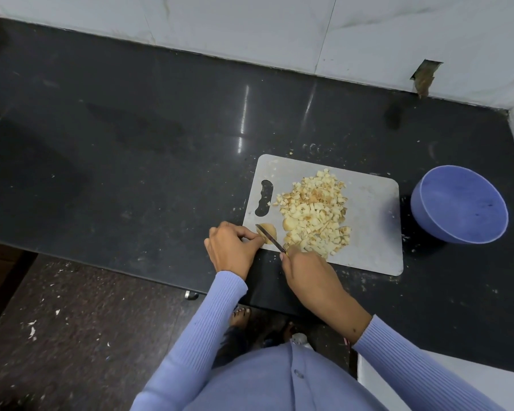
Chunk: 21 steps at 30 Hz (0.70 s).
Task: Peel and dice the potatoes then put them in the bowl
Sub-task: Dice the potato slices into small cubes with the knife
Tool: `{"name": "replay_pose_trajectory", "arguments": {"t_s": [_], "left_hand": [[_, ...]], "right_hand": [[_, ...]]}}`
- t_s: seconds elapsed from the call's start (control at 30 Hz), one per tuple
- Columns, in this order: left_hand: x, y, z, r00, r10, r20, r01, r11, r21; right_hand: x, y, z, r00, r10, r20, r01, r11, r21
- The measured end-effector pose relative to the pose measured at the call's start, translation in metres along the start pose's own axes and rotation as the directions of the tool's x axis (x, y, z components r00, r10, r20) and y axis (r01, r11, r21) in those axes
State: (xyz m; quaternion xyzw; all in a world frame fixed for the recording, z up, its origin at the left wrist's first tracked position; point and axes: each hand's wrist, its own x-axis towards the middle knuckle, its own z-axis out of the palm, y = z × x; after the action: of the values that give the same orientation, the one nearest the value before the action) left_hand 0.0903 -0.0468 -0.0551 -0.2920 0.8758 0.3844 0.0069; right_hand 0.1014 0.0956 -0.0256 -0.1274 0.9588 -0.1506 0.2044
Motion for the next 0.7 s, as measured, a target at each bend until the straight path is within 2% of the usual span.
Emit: {"name": "replay_pose_trajectory", "arguments": {"t_s": [0.47, 0.7], "left_hand": [[-0.002, 0.000, 0.004, 0.999, 0.015, -0.032, -0.014, 1.000, 0.026], [-0.002, -0.003, 0.007, 0.996, 0.072, -0.051, -0.069, 0.996, 0.059]], "right_hand": [[-0.004, 0.000, 0.008, 0.997, -0.002, 0.082, 0.011, 0.995, -0.100], [-0.030, 0.018, -0.003, 0.987, 0.067, 0.148, -0.045, 0.987, -0.152]]}}
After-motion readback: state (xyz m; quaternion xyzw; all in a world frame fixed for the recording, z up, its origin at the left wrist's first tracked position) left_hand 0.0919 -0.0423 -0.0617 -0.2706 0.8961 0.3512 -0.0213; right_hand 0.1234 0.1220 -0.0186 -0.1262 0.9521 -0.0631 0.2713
